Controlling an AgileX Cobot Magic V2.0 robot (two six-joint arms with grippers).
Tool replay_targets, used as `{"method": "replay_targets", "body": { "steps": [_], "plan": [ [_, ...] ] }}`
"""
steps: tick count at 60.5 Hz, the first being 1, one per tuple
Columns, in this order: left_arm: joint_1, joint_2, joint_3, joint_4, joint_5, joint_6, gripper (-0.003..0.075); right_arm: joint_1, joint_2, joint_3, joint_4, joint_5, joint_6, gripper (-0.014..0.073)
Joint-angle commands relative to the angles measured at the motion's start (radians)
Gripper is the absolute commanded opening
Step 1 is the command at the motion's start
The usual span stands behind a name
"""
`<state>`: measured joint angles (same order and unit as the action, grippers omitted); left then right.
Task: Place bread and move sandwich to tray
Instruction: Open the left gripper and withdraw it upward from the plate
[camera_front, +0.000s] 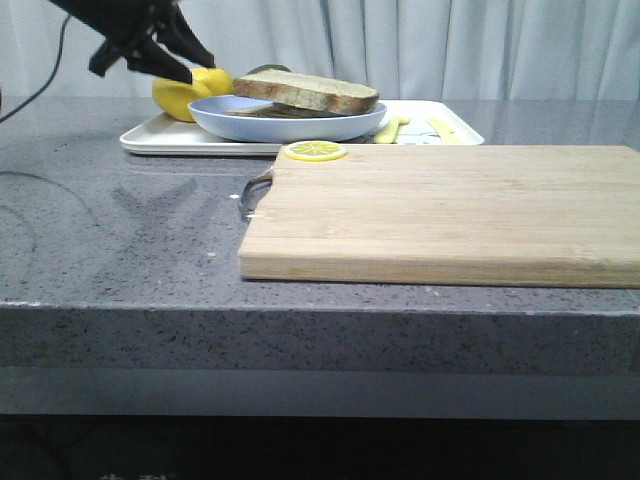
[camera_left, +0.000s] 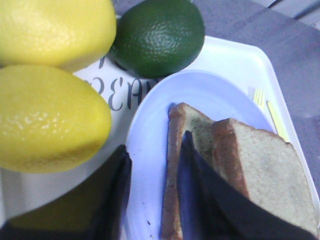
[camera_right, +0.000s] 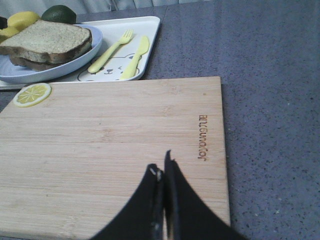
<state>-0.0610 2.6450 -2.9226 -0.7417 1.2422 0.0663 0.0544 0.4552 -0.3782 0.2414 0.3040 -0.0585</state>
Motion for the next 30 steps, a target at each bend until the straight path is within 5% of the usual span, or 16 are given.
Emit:
{"method": "replay_targets", "body": {
  "steps": [1,10,30],
  "plan": [
    [0.006,-0.076,-0.099,-0.045,0.008,-0.006,0.0132,-0.002,0.003,-0.026,0.003,-0.079,0.001,-0.0059],
    [0.006,-0.08,-0.134,-0.052,0.015,-0.011,-0.0022,-0.002,0.003,-0.026,0.003,-0.079,0.001,-0.0059],
    [0.002,-0.177,-0.134,-0.069,0.015,-0.045,-0.002,-0.002,0.003,-0.026,0.003,-0.079,0.001,-0.0059]
  ]
}}
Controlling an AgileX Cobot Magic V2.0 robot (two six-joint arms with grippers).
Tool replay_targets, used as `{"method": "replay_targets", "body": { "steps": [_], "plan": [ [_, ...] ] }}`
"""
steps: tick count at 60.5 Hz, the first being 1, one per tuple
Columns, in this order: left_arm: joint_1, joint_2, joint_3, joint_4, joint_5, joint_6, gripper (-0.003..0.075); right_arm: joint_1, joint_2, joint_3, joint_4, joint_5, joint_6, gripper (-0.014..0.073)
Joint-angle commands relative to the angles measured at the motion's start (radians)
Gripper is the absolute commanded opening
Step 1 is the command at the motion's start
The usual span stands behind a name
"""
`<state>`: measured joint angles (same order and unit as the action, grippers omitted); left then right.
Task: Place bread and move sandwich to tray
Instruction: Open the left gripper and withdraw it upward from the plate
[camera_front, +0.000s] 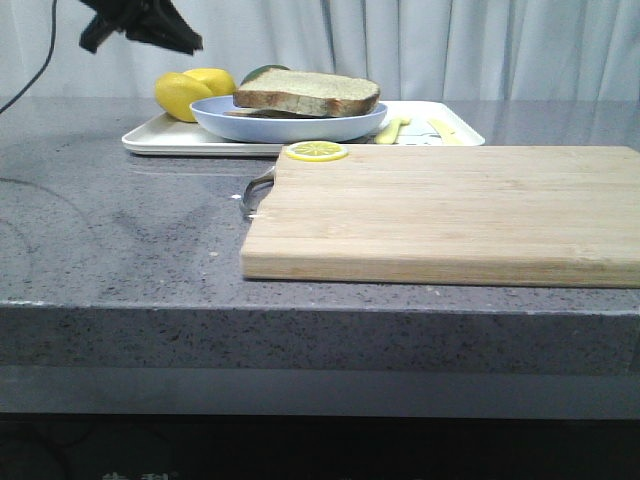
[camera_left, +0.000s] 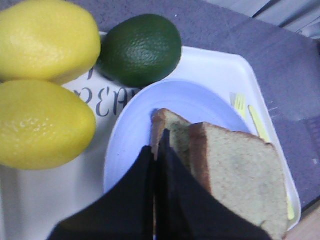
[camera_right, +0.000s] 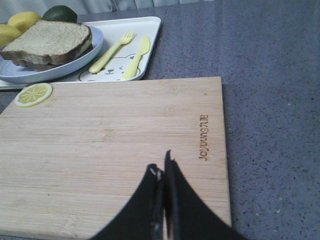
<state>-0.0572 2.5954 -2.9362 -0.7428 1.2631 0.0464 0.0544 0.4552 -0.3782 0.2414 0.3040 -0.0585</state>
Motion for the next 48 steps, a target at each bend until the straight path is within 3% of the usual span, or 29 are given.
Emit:
{"method": "replay_targets", "body": {
  "steps": [1,16,30,38,48],
  "plan": [
    [-0.006,-0.132,-0.121,-0.067,-0.006,-0.028,-0.002,-0.002,0.003,-0.026,0.003,-0.079,0.001,-0.0059],
    [-0.054,-0.219,-0.121,-0.049,-0.006,-0.032,-0.002,-0.002,0.003,-0.026,0.003,-0.078,0.001,-0.0059],
    [-0.093,-0.328,-0.082,0.178,-0.006,-0.073,-0.002,-0.002,0.003,-0.026,0.003,-0.078,0.001,-0.0059],
    [-0.108,-0.434,0.055,0.264,-0.006,-0.073,-0.002,-0.002,0.003,-0.026,0.003,-0.078,0.001,-0.0059],
    [-0.114,-0.625,0.401,0.411,-0.006,-0.06,-0.002,-0.002,0.003,-0.026,0.003,-0.078,0.001,-0.0059]
  ]
}}
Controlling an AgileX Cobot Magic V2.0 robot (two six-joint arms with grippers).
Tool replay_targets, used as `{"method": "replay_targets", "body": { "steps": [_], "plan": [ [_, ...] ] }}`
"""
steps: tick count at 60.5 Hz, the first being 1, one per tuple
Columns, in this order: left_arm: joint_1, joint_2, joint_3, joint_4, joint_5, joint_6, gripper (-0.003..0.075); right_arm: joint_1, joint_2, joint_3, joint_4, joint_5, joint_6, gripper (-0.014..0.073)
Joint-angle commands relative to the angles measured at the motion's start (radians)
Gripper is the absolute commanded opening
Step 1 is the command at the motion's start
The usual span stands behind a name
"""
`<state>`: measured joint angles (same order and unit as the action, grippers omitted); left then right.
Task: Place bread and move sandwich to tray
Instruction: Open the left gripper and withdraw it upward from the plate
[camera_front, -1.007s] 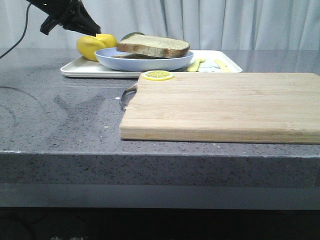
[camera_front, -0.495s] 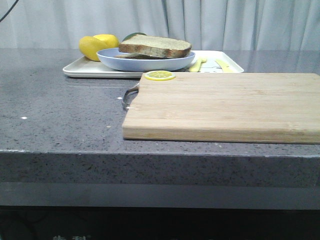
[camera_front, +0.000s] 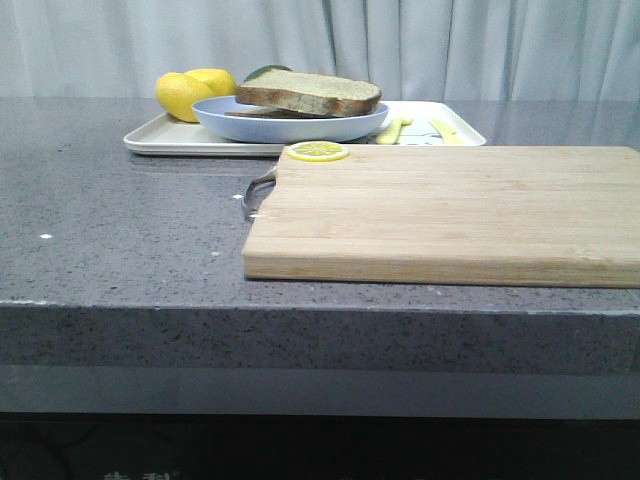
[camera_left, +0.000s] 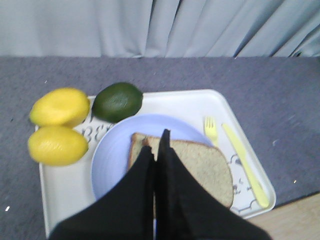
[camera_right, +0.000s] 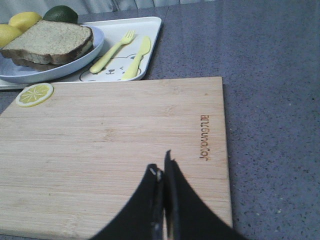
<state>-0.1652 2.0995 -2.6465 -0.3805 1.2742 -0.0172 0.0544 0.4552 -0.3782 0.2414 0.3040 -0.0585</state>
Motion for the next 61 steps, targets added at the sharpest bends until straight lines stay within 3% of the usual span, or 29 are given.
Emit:
{"method": "replay_targets", "body": {
  "steps": [1,16,43,61],
  "plan": [
    [-0.006,-0.145,0.154,0.069,-0.017,0.009,-0.002,-0.002,0.003,-0.026,0.003,-0.078,0.001,-0.0059],
    [-0.002,-0.436,0.619,0.332,-0.105,0.017,-0.002,-0.002,0.003,-0.026,0.003,-0.078,0.001,-0.0059],
    [-0.002,-0.928,1.387,0.344,-0.473,0.017,-0.002,-0.002,0.003,-0.026,0.003,-0.078,0.001,-0.0059],
    [-0.002,-1.326,1.828,0.344,-0.801,0.017,-0.002,-0.002,0.003,-0.026,0.003,-0.078,0.001,-0.0059]
  ]
}}
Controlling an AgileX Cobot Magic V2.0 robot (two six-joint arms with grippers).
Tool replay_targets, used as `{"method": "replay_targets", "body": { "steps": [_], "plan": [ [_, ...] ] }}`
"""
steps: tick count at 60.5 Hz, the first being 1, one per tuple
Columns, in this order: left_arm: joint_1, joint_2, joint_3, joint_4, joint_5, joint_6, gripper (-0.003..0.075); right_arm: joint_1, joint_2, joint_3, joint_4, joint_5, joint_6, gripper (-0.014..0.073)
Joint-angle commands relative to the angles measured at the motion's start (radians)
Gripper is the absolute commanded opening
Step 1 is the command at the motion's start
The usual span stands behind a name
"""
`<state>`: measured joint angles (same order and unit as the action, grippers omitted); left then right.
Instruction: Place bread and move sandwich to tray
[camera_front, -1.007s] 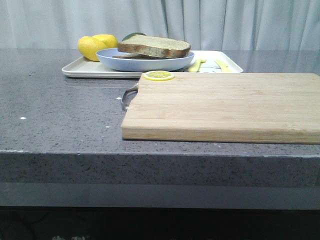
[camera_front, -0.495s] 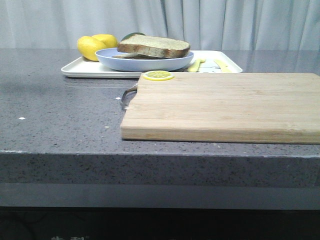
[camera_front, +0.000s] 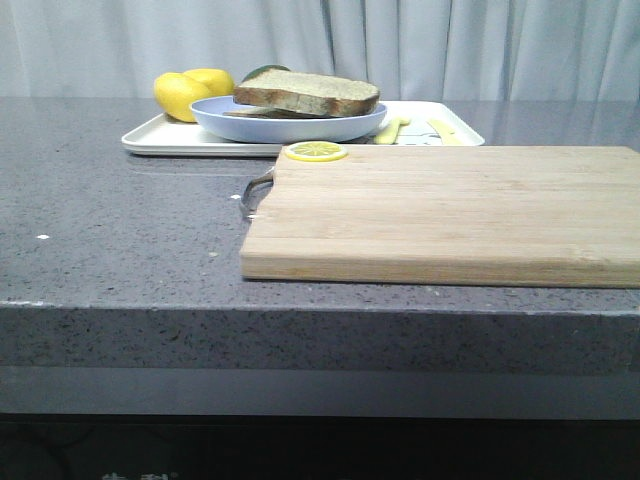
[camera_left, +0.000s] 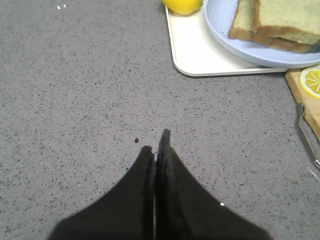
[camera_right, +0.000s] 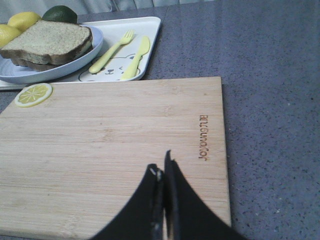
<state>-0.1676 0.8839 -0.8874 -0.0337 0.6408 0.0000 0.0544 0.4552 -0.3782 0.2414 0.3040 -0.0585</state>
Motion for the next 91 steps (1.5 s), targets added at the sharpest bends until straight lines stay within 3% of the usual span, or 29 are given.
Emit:
{"method": "replay_targets", "body": {
  "steps": [1,18,33,82,91],
  "plan": [
    [0.001,-0.129,0.094,-0.003,-0.179,0.0,-0.002,-0.002,0.003,-0.026,0.003,-0.078,0.001,-0.0059],
    [0.001,-0.495,0.322,-0.068,-0.26,0.0,-0.002,-0.002,0.003,-0.026,0.003,-0.078,0.001,-0.0059],
    [0.001,-0.722,0.42,-0.072,-0.266,0.0,-0.002,-0.002,0.003,-0.026,0.003,-0.078,0.001,-0.0059],
    [0.001,-0.756,0.425,-0.072,-0.266,0.0,-0.002,-0.002,0.003,-0.026,0.003,-0.078,0.001,-0.0059],
    [0.016,-0.779,0.478,-0.068,-0.328,0.0,-0.002,-0.002,0.003,-0.026,0.003,-0.078,0.001,-0.0059]
  ]
}}
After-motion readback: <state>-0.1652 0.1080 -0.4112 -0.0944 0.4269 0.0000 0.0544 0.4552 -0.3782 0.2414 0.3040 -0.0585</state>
